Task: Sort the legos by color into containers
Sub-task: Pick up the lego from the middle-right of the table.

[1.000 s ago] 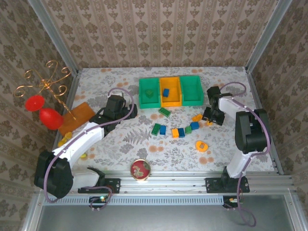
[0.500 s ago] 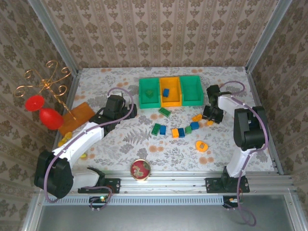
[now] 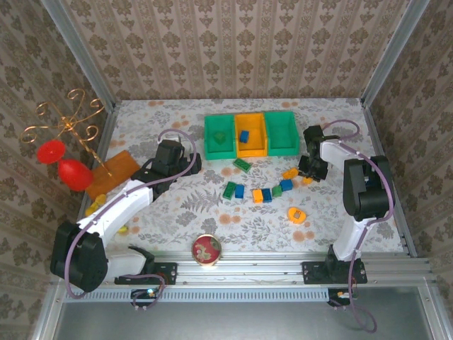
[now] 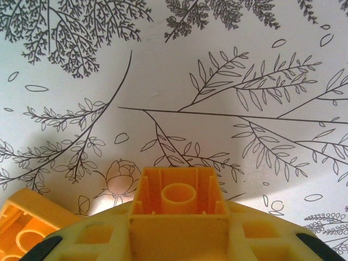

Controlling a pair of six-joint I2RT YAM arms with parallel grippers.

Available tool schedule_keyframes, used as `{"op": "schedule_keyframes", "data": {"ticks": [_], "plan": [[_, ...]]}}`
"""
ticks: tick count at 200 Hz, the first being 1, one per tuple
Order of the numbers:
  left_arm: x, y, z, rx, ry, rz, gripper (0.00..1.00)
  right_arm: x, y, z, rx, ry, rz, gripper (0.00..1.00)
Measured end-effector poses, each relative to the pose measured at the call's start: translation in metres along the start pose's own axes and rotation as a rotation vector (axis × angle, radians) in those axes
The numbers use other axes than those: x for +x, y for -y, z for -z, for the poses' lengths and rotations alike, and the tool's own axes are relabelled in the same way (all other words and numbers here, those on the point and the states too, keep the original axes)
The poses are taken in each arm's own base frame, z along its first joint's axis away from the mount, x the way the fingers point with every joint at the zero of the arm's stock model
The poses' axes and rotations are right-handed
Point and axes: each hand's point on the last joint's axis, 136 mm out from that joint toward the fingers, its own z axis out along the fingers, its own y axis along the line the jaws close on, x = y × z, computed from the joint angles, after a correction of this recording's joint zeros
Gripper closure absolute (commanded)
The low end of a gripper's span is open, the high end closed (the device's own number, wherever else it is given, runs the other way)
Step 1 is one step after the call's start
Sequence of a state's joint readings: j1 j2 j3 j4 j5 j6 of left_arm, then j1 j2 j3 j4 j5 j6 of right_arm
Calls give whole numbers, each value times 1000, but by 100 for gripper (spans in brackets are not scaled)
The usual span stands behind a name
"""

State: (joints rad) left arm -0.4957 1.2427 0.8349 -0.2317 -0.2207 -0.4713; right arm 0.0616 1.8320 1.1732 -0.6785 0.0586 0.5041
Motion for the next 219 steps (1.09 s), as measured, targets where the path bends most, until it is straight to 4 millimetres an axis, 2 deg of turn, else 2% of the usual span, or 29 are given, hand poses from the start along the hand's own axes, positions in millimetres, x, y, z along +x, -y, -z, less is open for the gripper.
{"op": "schedule_keyframes", "data": {"ticks": [31,89,139,172,219], "plan": [[0,0,0,0,0,1,0,0,0,7,-8,15,-1,78],[-1,-1,0,2,-1,5,0,-11,-3,42,-58,104,-26,80],[0,0,0,7,-4,5,0,-13,-11,61,-90,150,-23,80],[0,0,0,10,-4,5,0,-17,-28,76,-122,181,-4,80],[1,0,-1,12,-7,6,0,-32,-64,109,-193,259,46,80]]}}
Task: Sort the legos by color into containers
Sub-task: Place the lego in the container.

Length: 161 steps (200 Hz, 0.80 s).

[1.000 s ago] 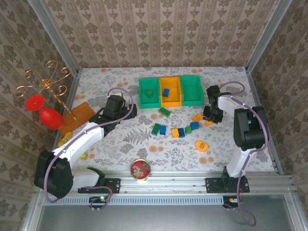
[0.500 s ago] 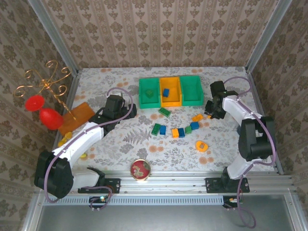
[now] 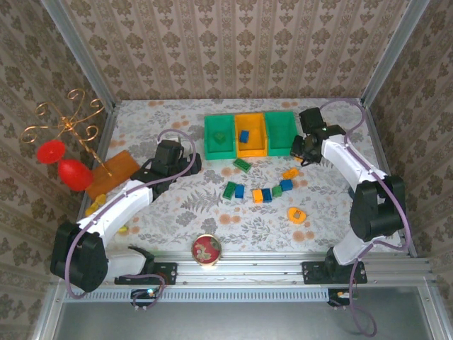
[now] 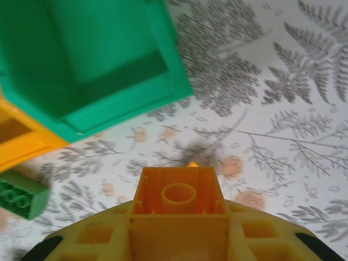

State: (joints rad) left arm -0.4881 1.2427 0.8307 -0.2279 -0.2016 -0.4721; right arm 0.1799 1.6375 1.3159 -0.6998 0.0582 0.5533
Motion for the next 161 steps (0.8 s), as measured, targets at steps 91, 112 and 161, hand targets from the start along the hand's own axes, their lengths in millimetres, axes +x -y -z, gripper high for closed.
{"op": "schedule_keyframes", "data": {"ticks": [91,112,161], "plan": [[1,-2,-1,0,-1,3,0,-32,-65,-10,-66,36,90,80],[0,-1,1,2,4,5,0,-39,-70,-22,-45,33,107,79],[-3,-1,5,7,17,7,0,-58,-76,-48,16,37,146,73]]}}
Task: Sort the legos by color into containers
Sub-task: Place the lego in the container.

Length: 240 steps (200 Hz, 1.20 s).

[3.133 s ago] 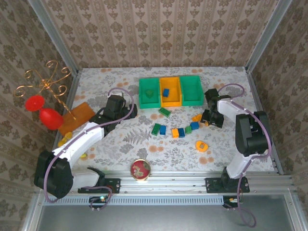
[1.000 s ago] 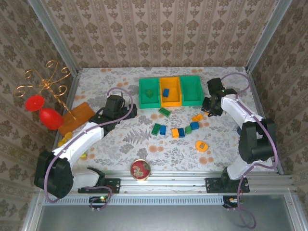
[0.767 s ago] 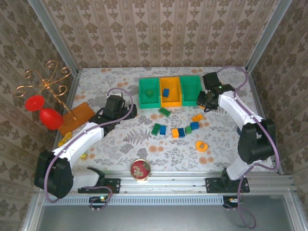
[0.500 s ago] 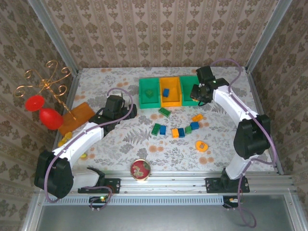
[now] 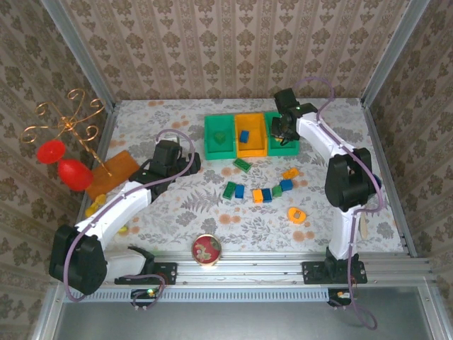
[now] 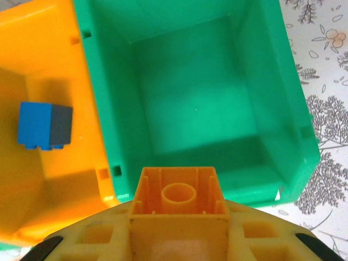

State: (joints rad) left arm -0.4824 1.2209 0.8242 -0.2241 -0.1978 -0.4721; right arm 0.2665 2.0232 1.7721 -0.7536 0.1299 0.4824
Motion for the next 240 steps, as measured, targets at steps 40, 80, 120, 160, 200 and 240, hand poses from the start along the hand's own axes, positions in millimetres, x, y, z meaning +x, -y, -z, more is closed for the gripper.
{"op": "schedule_keyframes", "data": {"ticks": [40,80,120,160,200,240], "plan": [[0,0,0,0,0,1,0,-7,0,-21,34,-10,15,66],[0,-2,0,-3,1,3,0,-2,6,-33,55,-42,15,57],[-1,-2,0,-4,2,4,0,-1,8,-35,63,-49,14,50],[-1,-2,0,-4,2,4,0,-1,8,-35,63,-49,13,48],[4,7,-1,13,-9,-17,0,10,15,-25,68,-57,14,42],[26,41,-15,53,-74,-93,0,18,24,7,52,-27,3,36]]}}
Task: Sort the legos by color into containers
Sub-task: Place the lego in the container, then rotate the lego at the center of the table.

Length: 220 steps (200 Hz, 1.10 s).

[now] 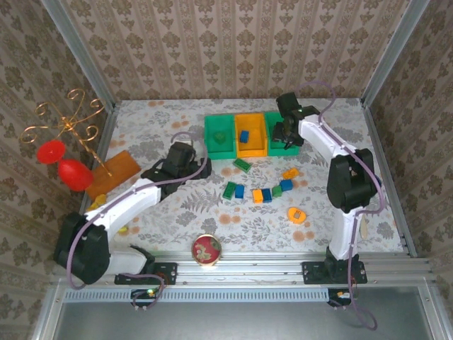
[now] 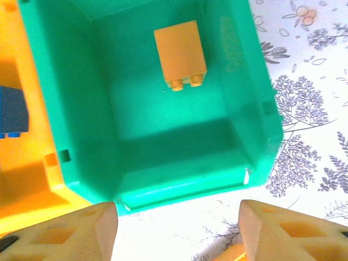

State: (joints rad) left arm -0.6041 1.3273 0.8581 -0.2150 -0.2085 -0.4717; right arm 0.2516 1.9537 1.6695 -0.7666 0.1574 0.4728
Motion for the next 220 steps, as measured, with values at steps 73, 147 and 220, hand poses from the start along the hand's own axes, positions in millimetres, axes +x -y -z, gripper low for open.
{"op": "schedule_keyframes", "data": {"ticks": [73,147,220], "plan": [[8,73,-26,51,-21,-122,0,29,24,39,-23,62,-42,15],[18,112,-58,18,-35,-127,0,53,53,51,8,86,-68,0],[22,130,-89,-17,-58,-81,0,62,64,45,47,86,-68,0]]}}
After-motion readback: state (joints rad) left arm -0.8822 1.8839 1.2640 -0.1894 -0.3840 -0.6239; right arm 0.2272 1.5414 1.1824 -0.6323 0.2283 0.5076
